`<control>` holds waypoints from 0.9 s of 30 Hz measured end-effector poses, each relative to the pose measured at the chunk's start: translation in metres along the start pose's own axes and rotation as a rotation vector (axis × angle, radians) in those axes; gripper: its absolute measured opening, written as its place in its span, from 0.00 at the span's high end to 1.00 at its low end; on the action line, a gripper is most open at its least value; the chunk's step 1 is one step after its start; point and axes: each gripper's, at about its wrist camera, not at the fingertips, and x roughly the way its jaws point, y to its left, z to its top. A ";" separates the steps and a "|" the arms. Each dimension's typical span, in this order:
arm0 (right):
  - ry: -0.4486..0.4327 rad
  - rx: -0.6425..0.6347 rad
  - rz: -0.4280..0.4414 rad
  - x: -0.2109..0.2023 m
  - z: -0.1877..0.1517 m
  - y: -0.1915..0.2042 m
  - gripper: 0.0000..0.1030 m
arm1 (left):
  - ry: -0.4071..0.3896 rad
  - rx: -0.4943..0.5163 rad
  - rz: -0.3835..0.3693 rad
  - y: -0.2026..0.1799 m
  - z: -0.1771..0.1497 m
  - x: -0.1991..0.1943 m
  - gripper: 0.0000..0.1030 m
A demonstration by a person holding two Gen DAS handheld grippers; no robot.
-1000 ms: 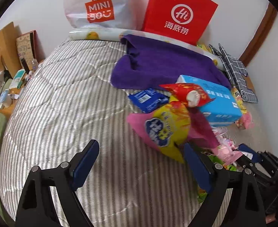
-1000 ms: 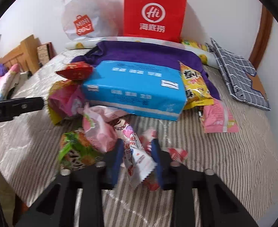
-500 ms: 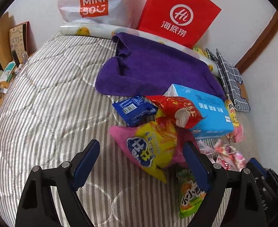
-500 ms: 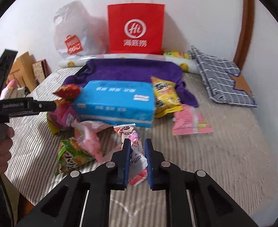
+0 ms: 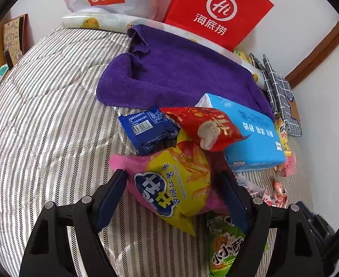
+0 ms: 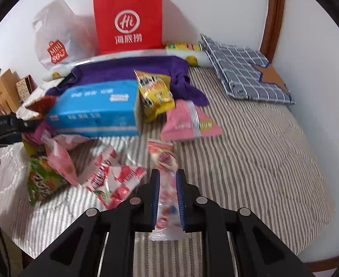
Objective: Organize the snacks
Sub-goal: 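Grasp pink-yellow chip bag with left gripper while right gripper lifts Lotso bar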
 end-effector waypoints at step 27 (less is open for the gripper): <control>0.007 0.088 0.026 0.001 -0.004 -0.022 0.53 | -0.028 0.018 -0.016 0.005 -0.005 -0.023 0.44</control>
